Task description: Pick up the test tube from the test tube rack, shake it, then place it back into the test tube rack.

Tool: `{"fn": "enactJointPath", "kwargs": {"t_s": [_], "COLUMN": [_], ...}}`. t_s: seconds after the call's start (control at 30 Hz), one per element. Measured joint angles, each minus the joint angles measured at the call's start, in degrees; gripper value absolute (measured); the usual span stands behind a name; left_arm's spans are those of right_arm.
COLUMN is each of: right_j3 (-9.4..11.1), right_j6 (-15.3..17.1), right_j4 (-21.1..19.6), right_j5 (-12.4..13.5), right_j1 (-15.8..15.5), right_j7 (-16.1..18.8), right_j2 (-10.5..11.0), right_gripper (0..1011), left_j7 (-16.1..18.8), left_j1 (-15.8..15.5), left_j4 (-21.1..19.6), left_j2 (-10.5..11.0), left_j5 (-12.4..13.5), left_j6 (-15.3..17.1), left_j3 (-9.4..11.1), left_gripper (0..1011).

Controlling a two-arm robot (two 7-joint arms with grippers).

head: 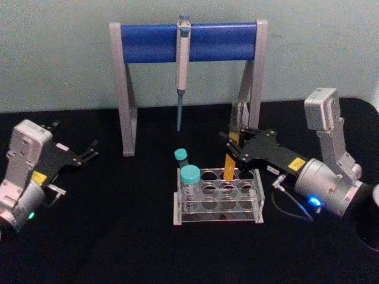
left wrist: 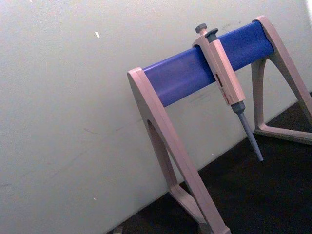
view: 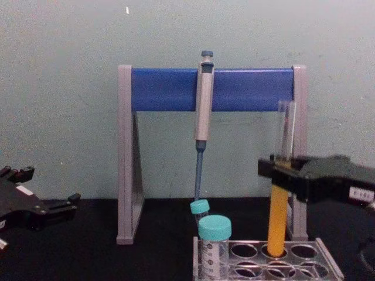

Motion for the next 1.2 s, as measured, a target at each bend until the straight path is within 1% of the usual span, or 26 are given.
{"fn": "enactJointPath", "kwargs": {"t_s": [0.17, 0.33, 0.6, 0.8, 1.0, 1.13, 1.2], "right_j3": [0.6, 1.1, 1.4, 0.9, 0.7, 1.0, 1.4], "right_j6": [0.4, 0.5, 0.2, 0.1, 0.1, 0.1, 0.2], "right_j4": [-1.8, -2.3, -1.3, 0.0, 0.4, 0.4, 0.0], "right_j5": [-0.5, -0.6, -0.2, 0.1, 0.1, -0.1, -0.4], "right_j1": [0.4, 1.1, 3.1, 4.4, 4.7, 4.6, 4.1], "right_j7": [-0.5, -0.6, -0.5, 0.0, 0.0, -0.5, -1.0], "right_j2": [0.5, 0.4, -0.8, -1.6, -1.6, -1.2, -0.8], "right_gripper": [230, 232, 232, 232, 232, 230, 232], "left_j7": [0.0, 0.0, 0.0, 0.0, 0.0, 0.0, 0.0], "left_j1": [0.0, 0.0, 0.0, 0.0, 0.0, 0.0, 0.0], "left_j4": [0.0, 0.0, 0.0, 0.0, 0.0, 0.0, 0.0], "left_j2": [0.0, 0.0, 0.0, 0.0, 0.0, 0.0, 0.0], "left_j5": [0.0, 0.0, 0.0, 0.0, 0.0, 0.0, 0.0], "left_j6": [0.0, 0.0, 0.0, 0.0, 0.0, 0.0, 0.0], "left_j3": [0.0, 0.0, 0.0, 0.0, 0.0, 0.0, 0.0], "left_gripper": [1001, 1001, 1001, 1001, 1001, 1001, 1001]}}
